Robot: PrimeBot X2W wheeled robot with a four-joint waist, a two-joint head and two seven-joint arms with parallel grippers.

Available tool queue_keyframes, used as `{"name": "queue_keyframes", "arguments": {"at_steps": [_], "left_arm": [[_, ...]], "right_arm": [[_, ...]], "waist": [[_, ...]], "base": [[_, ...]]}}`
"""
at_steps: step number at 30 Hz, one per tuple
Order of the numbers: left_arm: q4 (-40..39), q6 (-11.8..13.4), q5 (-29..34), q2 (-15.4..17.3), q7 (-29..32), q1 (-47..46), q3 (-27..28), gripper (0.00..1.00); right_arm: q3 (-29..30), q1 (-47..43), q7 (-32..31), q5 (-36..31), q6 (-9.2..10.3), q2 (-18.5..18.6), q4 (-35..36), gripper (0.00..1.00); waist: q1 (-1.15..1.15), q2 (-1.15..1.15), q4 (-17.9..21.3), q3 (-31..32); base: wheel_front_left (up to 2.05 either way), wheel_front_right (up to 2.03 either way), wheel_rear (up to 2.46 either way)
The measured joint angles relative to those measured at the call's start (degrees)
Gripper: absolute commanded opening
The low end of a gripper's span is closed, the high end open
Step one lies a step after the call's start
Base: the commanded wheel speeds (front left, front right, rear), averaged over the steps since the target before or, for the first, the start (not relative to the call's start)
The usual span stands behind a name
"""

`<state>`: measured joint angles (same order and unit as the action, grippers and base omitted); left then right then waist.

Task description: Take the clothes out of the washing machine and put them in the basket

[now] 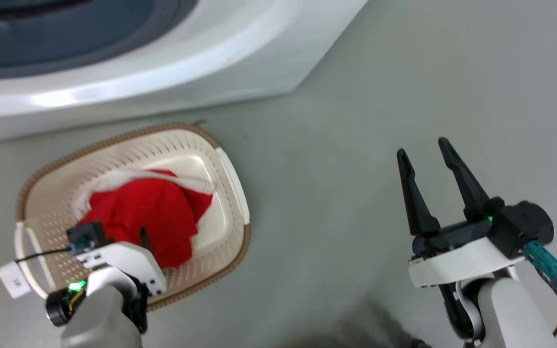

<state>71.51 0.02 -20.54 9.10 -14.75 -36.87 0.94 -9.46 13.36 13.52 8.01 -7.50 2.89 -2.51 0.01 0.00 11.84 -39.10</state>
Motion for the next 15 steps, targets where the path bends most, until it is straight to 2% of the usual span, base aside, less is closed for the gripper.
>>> {"name": "queue_keyframes", "arguments": {"at_steps": [3,15], "left_arm": [[-2.5,0.1,0.3,-1.0,-0.2,2.6,-0.2,1.0],[-29.9,1.5,6.9,-5.3,-0.3,18.5,-0.3,1.0]], "right_arm": [[1.1,-1.6,-0.5,-0.3,0.0,0.0,-0.3,1.0],[5.7,-9.1,-3.5,-2.6,0.0,0.0,1.6,1.0]], "waist": [[0.0,0.0,-0.5,3.7],[-0.01,0.0,-4.2,18.1]], "base": [[0.0,0.0,0.0],[0.0,0.0,0.0]]}}
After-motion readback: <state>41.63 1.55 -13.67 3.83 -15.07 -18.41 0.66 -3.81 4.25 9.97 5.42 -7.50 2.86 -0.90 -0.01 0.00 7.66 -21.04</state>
